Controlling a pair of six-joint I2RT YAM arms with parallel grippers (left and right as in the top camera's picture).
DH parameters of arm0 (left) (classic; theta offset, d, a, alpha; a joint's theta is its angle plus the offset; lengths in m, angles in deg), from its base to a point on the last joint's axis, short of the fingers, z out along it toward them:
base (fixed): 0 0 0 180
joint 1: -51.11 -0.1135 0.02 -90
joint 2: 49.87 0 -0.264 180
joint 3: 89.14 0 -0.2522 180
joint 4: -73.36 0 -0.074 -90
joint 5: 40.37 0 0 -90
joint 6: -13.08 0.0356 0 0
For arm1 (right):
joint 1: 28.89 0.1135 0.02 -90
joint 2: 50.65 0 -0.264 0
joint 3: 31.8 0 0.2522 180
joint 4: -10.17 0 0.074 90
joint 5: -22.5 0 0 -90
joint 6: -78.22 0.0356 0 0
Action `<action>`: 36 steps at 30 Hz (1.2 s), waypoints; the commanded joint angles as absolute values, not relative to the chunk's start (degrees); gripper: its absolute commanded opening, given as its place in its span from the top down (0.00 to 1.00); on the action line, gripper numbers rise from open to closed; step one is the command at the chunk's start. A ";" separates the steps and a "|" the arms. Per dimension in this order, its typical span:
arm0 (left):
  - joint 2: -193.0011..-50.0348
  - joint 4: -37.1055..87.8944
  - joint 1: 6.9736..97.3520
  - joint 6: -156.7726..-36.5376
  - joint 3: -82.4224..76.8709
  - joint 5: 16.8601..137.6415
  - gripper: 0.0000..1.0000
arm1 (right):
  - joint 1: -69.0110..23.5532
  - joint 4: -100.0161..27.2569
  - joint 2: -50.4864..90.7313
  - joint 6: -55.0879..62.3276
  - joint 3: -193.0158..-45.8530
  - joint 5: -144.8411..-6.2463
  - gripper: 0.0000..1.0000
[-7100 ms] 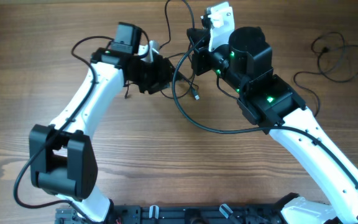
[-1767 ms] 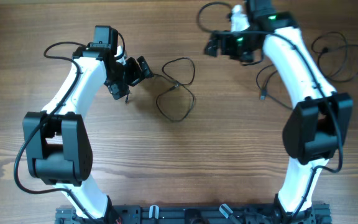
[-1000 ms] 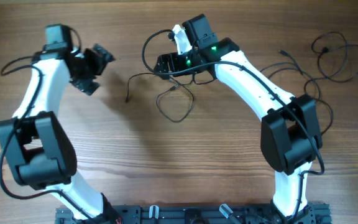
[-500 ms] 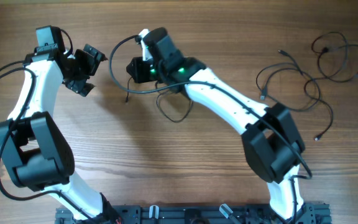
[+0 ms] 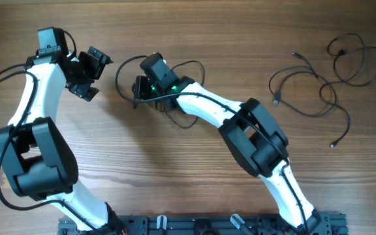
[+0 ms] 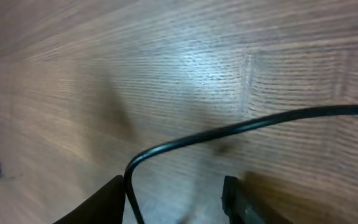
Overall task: Untangle cables
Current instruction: 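Move the right gripper back to the remaining cable at center, then grasp the last black cable at center with the right gripper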
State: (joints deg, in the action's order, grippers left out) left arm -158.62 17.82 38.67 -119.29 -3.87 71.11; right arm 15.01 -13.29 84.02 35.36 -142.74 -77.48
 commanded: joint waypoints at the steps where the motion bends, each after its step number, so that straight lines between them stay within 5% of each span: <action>1: -156.81 17.80 38.40 -119.79 -4.98 71.39 0.00 | 15.62 -11.04 85.84 34.15 -142.57 -77.13 0.48; 4: -156.81 17.80 38.40 -119.79 -4.98 71.39 0.00 | 15.51 -7.69 85.81 30.00 -142.57 -81.70 0.53; 9: -156.81 17.80 38.40 -119.79 -4.98 71.39 0.00 | 15.38 -8.11 85.55 17.96 -142.57 -85.04 0.90; 22: -156.81 17.80 38.40 -119.79 -4.98 71.39 0.00 | 3.77 -38.31 69.33 -0.05 -142.72 -97.56 0.95; 27: -156.81 17.80 38.40 -119.79 -4.98 71.39 0.00 | 3.51 -52.02 69.36 -10.81 -142.72 -91.47 0.89; 29: -156.81 17.80 38.40 -119.79 -4.98 71.39 0.00 | 3.55 -56.00 69.38 -15.20 -142.72 -87.18 0.78; 31: -156.81 17.80 38.40 -119.79 -4.98 71.39 0.00 | 3.55 -58.01 69.38 -16.29 -142.70 -82.81 0.57; 36: -156.81 17.80 38.40 -119.79 -4.98 71.39 0.00 | 3.66 -57.64 69.40 -16.31 -142.70 -82.29 0.39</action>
State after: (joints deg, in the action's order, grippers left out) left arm -158.62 17.84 38.67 -119.31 -3.89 71.11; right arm 3.47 -57.81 69.22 -14.48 -142.53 -84.76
